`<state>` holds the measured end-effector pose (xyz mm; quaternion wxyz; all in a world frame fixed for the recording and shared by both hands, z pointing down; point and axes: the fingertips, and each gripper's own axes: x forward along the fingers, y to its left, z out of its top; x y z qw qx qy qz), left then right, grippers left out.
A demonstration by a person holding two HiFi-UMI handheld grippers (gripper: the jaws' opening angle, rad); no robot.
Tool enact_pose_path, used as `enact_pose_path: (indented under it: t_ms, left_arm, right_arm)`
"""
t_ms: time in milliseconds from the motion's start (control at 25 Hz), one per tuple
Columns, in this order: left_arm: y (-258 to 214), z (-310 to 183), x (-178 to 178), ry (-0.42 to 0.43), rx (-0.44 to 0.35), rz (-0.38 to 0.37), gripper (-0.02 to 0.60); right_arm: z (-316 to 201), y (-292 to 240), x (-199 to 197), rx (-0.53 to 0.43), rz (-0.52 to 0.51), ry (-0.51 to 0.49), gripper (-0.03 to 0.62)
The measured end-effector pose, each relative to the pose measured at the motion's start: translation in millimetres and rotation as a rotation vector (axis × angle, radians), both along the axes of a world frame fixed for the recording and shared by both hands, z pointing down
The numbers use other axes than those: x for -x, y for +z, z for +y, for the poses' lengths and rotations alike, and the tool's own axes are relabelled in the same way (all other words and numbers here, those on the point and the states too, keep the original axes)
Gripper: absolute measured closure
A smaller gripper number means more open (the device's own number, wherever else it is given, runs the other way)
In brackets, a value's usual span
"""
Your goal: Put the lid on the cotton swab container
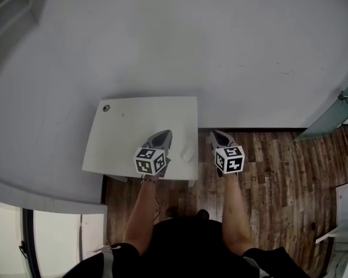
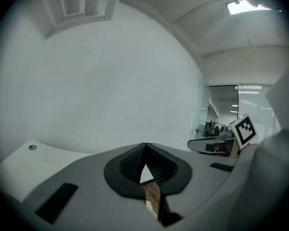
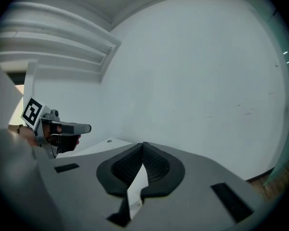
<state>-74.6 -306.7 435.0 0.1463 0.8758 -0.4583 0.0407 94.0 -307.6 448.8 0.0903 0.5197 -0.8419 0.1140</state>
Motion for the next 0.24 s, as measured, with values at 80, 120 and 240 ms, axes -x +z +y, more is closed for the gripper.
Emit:
enact_pose_path:
  t_ms: [80, 120, 240]
  left_arm:
    - [-0.6, 1.0, -2.7, 0.006, -0.001, 0.001, 0.557]
    - [-1.1, 1.9, -3.9, 0.007, -0.001, 0.001, 0.557]
    - [-3.1, 5.4, -5.3, 0.006, 0.000, 0.005, 0.557]
  right_arm:
    - [1.3, -0.5, -0.3, 0.001, 0.001, 0.001, 0.582]
    - [2.1, -1.0, -1.1, 0.002, 0.001, 0.002, 0.582]
    - [5.0, -2.3, -3.1, 0.005, 0.000, 0.005, 0.582]
